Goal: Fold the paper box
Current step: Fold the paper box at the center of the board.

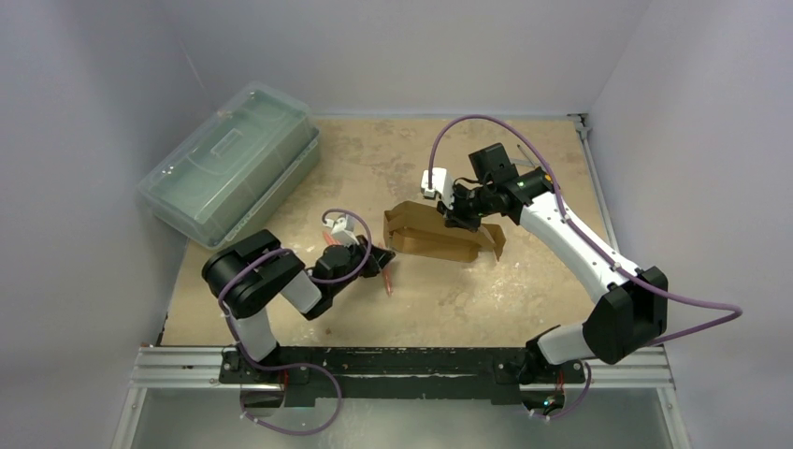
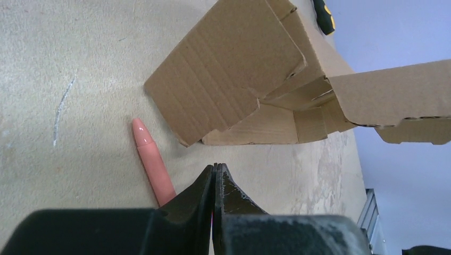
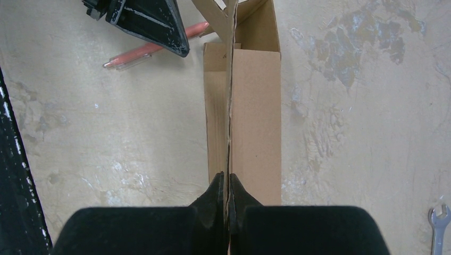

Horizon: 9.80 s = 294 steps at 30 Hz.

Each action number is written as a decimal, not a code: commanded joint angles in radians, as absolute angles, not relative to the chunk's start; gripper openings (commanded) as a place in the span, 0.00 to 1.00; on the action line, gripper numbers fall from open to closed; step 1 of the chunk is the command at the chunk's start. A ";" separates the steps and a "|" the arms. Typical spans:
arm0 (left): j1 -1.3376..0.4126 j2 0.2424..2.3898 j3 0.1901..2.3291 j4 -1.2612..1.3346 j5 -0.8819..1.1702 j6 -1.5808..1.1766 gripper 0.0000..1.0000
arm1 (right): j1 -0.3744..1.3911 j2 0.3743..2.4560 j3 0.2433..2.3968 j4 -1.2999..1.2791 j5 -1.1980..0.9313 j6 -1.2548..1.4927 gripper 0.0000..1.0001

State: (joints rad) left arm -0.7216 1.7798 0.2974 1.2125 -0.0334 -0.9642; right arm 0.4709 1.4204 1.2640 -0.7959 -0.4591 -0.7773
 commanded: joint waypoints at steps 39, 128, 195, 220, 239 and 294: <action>-0.874 1.892 0.426 1.133 -0.493 -1.243 0.00 | 0.468 1.407 1.258 -0.776 -0.492 -0.781 0.00; -0.398 2.009 0.520 1.416 0.501 -0.749 0.33 | 0.468 1.429 1.283 -0.778 -0.508 -0.763 0.00; -0.568 1.969 0.387 1.778 0.300 -0.416 0.55 | 0.468 1.443 1.294 -0.795 -0.557 -0.761 0.00; -0.569 1.970 0.423 1.778 0.325 -0.384 0.46 | 0.467 1.440 1.295 -0.797 -0.561 -0.762 0.00; -0.652 1.984 0.407 1.779 0.131 -0.354 0.41 | 0.468 1.457 1.305 -0.807 -0.607 -0.755 0.00; -0.796 2.069 0.557 1.779 -0.318 -0.220 0.33 | 0.394 1.616 1.441 -0.838 -0.646 -0.640 0.00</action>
State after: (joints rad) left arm -0.7937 2.0491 0.5171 1.4956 -0.2977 -0.2253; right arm 0.4042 1.5970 1.3838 -0.8131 -0.6018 -0.6525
